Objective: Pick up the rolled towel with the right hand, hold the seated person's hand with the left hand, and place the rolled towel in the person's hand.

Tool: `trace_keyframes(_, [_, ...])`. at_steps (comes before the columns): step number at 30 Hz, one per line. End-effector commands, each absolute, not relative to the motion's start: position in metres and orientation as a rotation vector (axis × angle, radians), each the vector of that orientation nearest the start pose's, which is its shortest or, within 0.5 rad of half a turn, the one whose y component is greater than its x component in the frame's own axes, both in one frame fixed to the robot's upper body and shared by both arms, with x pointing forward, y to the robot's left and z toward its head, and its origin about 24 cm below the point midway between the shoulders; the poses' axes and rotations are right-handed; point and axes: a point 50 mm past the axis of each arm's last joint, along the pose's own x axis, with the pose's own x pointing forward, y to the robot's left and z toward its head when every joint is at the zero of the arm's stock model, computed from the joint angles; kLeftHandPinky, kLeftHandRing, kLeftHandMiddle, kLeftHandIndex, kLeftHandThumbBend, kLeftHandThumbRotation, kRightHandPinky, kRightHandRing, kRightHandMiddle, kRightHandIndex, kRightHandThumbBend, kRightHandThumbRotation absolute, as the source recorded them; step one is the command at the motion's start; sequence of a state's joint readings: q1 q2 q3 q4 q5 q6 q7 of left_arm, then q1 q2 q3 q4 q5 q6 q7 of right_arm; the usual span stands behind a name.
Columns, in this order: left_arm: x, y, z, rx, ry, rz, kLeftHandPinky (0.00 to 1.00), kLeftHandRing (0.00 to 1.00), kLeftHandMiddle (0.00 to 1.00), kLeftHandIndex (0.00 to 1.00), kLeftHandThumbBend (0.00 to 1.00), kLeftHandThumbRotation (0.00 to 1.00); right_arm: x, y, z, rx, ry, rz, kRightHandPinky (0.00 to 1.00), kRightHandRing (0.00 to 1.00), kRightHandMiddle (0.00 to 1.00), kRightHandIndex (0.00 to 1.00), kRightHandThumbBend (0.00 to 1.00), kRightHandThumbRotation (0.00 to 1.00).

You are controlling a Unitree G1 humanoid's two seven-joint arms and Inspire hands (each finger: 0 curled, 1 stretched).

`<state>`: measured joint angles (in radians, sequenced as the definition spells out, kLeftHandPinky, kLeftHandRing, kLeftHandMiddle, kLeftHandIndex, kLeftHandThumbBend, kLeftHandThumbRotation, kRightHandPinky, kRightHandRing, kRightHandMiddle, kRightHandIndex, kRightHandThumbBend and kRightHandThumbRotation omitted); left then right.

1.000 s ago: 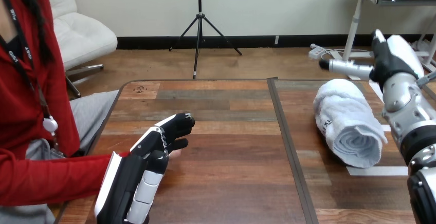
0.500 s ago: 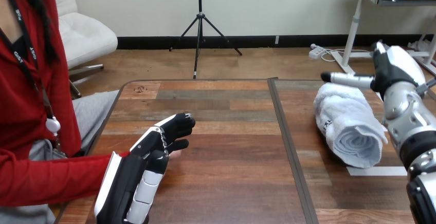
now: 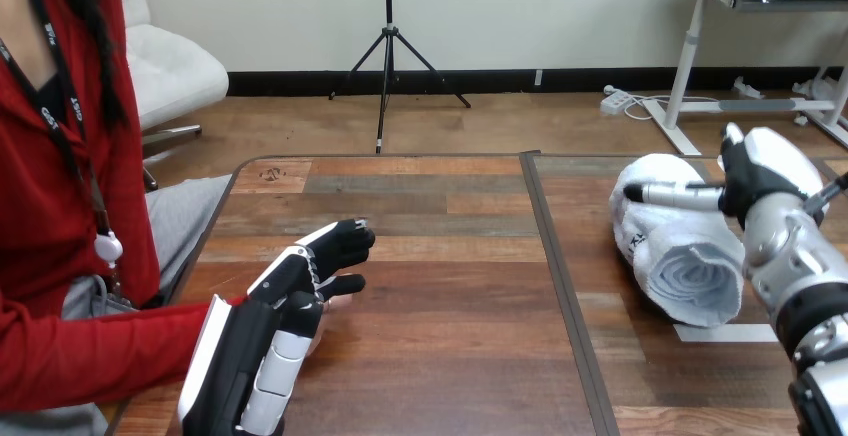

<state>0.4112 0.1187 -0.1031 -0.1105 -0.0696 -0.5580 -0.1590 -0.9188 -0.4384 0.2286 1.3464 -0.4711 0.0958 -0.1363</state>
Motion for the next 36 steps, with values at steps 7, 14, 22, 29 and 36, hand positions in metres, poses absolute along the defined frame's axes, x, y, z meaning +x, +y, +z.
trace_keyframes(7, [0.169, 0.156, 0.052, 0.043, -0.332, -0.171, 0.76, 0.82, 0.79, 0.78, 0.81, 1.0, 0.374, -0.252, 0.058, -1.092, 0.492, -0.128, 1.0, 1.0, 1.0, 1.0, 1.0, 0.57])
trace_keyframes(14, [0.168, 0.156, 0.054, 0.049, -0.347, -0.163, 0.75, 0.8, 0.78, 0.77, 0.8, 1.0, 0.369, -0.249, 0.047, -1.092, 0.517, -0.109, 0.99, 1.0, 1.0, 1.0, 1.0, 0.55])
trace_keyframes(22, [0.167, 0.156, 0.055, 0.046, -0.351, -0.16, 0.74, 0.79, 0.78, 0.77, 0.79, 1.0, 0.364, -0.245, 0.037, -1.149, 0.545, -0.057, 0.98, 0.99, 1.0, 1.0, 1.0, 0.57])
trace_keyframes(29, [0.167, 0.157, 0.057, 0.047, -0.36, -0.157, 0.73, 0.8, 0.78, 0.77, 0.79, 1.0, 0.36, -0.242, 0.028, -1.185, 0.575, -0.017, 0.97, 0.98, 1.0, 1.0, 1.0, 0.62])
trace_keyframes(36, [0.166, 0.158, 0.058, 0.049, -0.364, -0.154, 0.72, 0.8, 0.78, 0.77, 0.78, 1.0, 0.356, -0.239, 0.021, -1.212, 0.593, 0.019, 0.93, 0.95, 0.96, 0.98, 1.0, 0.65])
